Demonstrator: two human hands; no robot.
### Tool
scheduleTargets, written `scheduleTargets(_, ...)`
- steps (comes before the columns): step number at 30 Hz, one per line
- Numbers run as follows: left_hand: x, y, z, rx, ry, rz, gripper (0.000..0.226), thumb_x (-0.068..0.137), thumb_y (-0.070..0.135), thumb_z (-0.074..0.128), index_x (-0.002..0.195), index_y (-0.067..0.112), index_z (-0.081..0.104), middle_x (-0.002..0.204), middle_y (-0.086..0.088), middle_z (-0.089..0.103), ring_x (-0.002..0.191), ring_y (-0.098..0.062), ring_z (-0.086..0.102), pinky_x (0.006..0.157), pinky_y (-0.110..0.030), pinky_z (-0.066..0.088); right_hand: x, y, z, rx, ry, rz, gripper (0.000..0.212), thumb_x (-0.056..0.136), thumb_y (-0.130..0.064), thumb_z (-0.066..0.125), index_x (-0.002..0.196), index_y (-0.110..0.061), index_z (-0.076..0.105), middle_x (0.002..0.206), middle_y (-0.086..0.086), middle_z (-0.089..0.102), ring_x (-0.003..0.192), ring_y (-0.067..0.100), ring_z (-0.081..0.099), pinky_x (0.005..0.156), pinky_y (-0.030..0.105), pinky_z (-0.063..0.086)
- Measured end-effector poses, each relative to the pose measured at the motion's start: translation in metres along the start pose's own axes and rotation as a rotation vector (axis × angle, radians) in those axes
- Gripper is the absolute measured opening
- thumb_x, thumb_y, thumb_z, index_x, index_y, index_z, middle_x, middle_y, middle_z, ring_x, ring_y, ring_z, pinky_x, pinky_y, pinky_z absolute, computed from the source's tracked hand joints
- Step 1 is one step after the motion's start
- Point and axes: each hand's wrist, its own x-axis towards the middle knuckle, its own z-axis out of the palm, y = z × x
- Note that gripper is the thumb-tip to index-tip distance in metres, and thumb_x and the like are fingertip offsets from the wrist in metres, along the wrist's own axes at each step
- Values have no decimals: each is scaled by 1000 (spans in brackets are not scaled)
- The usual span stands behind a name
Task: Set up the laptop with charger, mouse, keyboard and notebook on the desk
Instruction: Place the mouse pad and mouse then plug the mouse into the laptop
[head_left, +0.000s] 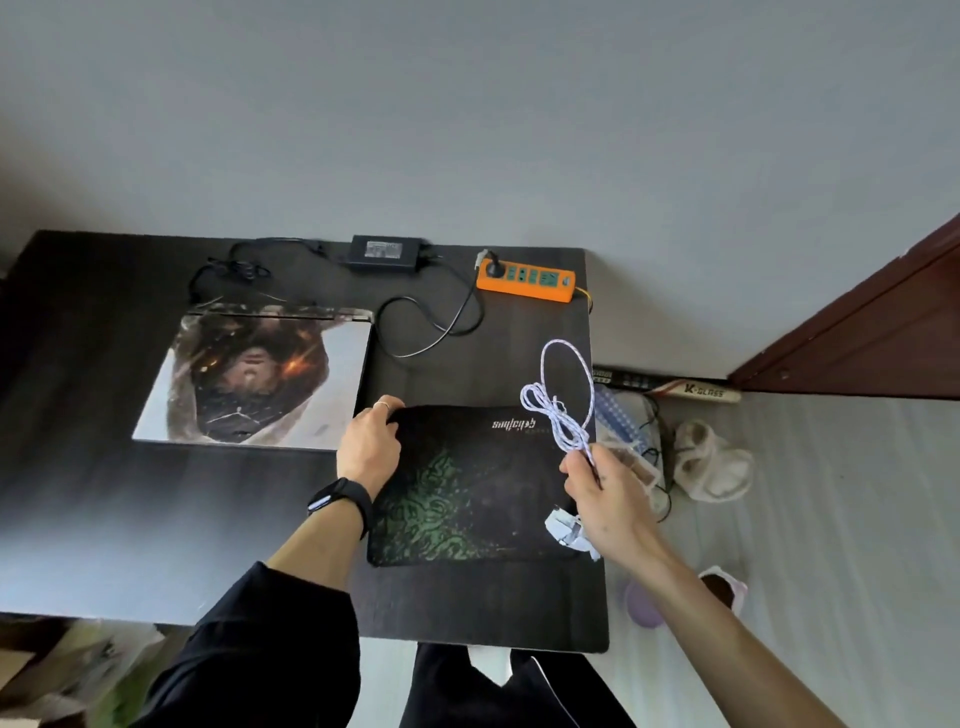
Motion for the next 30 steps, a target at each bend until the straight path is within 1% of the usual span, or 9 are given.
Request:
scheduleTargets(4,25,-13,9,-7,-76,11,32,92,4,53,118,21,60,110,-9,69,104,-32,62,83,-36,50,4,-10,16,75,28,37,30,104,-27,43,76,-18,49,49,-15,43,49,5,35,53,30,29)
scheduleTargets(9,51,-33,16,-16,-150,4,33,93,4,54,122,19,59,112,-13,69,107,-35,61,84,-37,48,6,-36,31,51,105,70,28,104,-31,43,85,-17,56,59,-11,47,57,8,45,59,28,39)
scheduleTargets(15,73,-47,20,-51,-229,18,32,92,9,59,120,24,62,114,-10,71,109,-31,64,88,-36,51,17,-56,57,63,156,113,28,103,-32,42,84,-17,56,50,-15,45,52,6,39,50,23,35)
scheduleTargets(18,78,-50,24,-62,-241,17,33,93,8,58,122,23,62,116,-9,70,109,-30,64,88,-36,51,22,-66,66,79,122,119,28,103,-31,42,86,-15,57,49,-13,44,50,6,37,45,21,36)
scheduleTargets(20,79,-48,25,-13,-240,46,37,92,8,56,126,22,60,122,-11,64,111,-34,60,90,-40,51,27,-70,70,123,95,125,27,103,-30,42,86,-14,56,51,-11,41,48,7,33,42,21,32)
scheduleTargets(23,67,-31,23,29,-176,170,54,84,6,58,136,20,53,137,-11,44,121,-34,47,103,-42,43,37,-67,73,241,63,174,27,104,-28,43,85,-13,56,63,-3,39,50,9,30,45,22,26)
scheduleTargets(25,49,-12,23,-26,-290,276,67,76,5,57,139,25,50,140,-4,41,125,-29,44,106,-38,41,45,-62,74,334,34,236,25,105,-25,44,87,-12,55,63,-2,39,48,8,29,44,21,25)
scheduleTargets(28,14,12,35,-13,-653,367,86,69,10,58,140,52,36,150,10,28,134,-16,32,105,-38,45,57,-53,69,490,1,316,25,107,-23,43,88,-11,54,57,-6,41,43,7,28,41,20,24)
scheduleTargets(30,-6,23,50,36,-795,420,78,72,18,65,134,57,38,153,14,24,136,-12,30,104,-40,46,63,-47,62,508,5,336,25,107,-24,43,89,-11,54,55,-8,43,42,6,29,40,19,26)
